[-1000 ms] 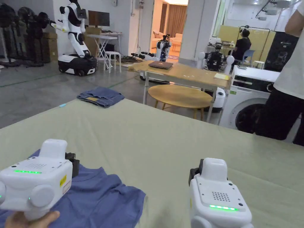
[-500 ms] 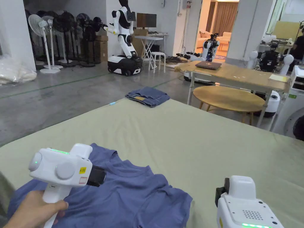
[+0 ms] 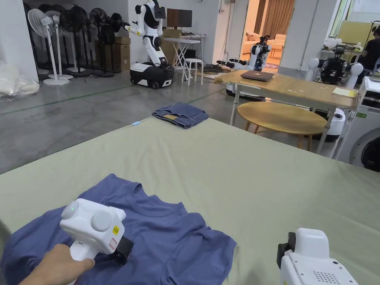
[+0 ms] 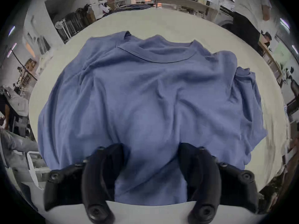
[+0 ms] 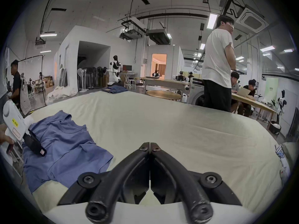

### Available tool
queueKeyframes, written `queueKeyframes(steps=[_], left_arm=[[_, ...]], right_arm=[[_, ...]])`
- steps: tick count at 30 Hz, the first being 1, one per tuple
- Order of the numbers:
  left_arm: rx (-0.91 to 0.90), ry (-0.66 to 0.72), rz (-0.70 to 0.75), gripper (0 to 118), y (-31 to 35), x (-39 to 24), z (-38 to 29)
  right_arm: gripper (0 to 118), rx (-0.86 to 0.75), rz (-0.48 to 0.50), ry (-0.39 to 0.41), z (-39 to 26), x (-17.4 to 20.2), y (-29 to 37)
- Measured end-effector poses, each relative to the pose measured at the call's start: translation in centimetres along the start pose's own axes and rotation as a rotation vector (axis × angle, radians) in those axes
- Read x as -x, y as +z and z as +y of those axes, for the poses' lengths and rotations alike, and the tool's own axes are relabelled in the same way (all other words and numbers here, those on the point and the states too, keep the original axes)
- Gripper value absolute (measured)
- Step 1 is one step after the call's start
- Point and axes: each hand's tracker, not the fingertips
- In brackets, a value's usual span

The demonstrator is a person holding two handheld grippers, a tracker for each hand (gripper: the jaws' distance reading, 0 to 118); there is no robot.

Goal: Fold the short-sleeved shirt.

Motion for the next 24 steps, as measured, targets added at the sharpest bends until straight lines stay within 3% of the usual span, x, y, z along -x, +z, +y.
queueKeyframes(steps=[2,4,12,24], left_arm=[[-0.035,-0.056,-0.007,42,-0.2,0.1,0.1],[-0.045,-0.059,0.028,2,-0.3,0.1,0.2],[-0.239,-0.034,-0.01,0,1.6,1.1,-1.5],[-0.605,0.048,-0.158,0,13.7,-1.6,1.2]], right_arm=[[0,0.005,-0.004,-0.005,-0.2,-0.1,-0.1],[0,0.016,-0.004,-0.012,-0.5,-0.1,-0.1],[0,0.022,-0.004,-0.022,-0.7,-1.0,0.3],[0,-0.043,-0.055,-0.066,1.2,-4.4,2.3]])
